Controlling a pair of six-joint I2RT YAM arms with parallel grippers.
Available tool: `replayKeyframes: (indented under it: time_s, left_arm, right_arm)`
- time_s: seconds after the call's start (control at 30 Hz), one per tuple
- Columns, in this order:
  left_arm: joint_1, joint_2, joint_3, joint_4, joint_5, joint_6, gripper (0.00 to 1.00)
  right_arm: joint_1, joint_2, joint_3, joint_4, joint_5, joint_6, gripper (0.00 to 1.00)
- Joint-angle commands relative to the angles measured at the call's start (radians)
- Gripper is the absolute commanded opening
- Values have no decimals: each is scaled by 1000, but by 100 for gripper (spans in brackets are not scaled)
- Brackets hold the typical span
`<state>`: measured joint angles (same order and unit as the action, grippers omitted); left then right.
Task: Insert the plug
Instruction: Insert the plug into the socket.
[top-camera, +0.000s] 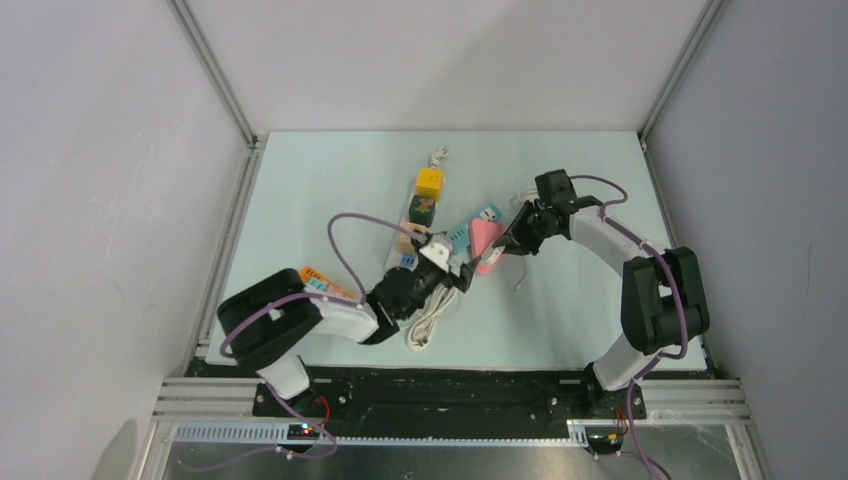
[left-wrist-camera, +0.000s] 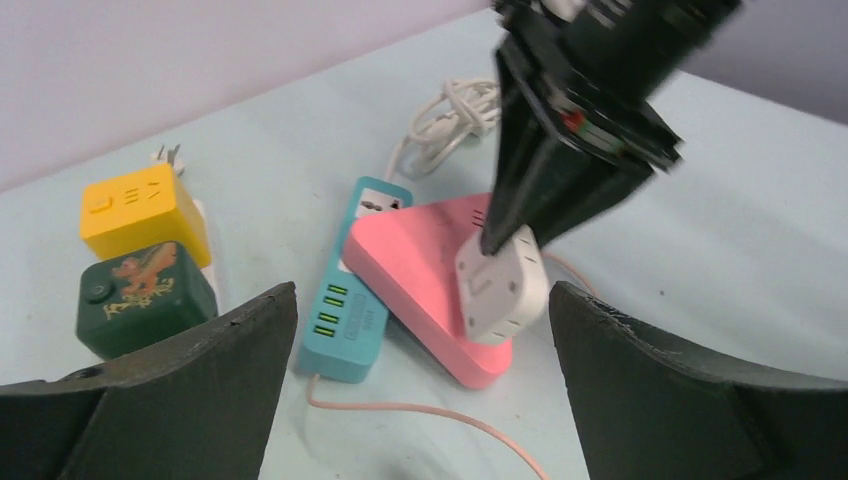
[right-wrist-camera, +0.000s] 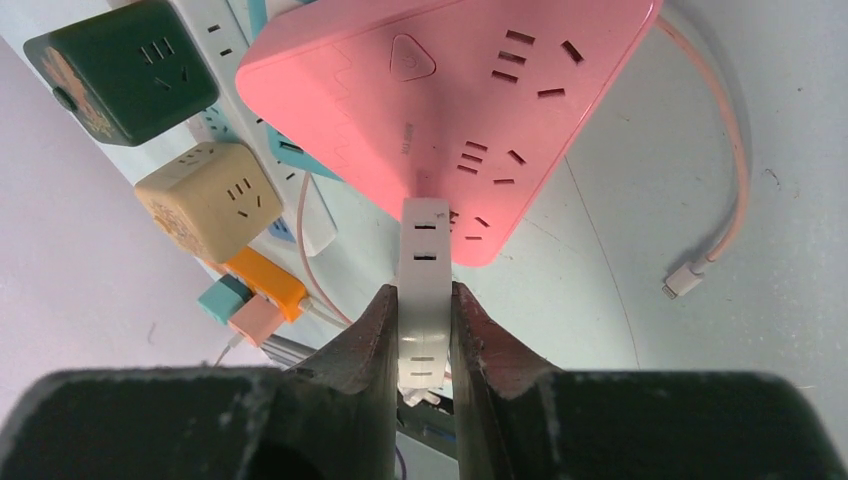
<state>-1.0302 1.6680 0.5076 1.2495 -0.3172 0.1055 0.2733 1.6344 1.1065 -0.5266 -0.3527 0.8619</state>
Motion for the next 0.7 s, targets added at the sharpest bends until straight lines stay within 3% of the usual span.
replayKeyframes:
  time_s: [0.0,0.13,0.33,0.67]
  left_arm:
    - [101,-98,128,-292,124,-264,95]
    - [153,-54,270,-535,233,-351,87]
    - [220,66,451,-734,362,-474,80]
    - [281,264,651,-918,383,-498,76]
  right_arm:
    - [1,25,-45,8,38,-70,0]
    - [1,26,-59,8,35,-92,0]
    - [-10,25,-81,11,39,-129,0]
    - [-13,31,-112,43,45,-181,0]
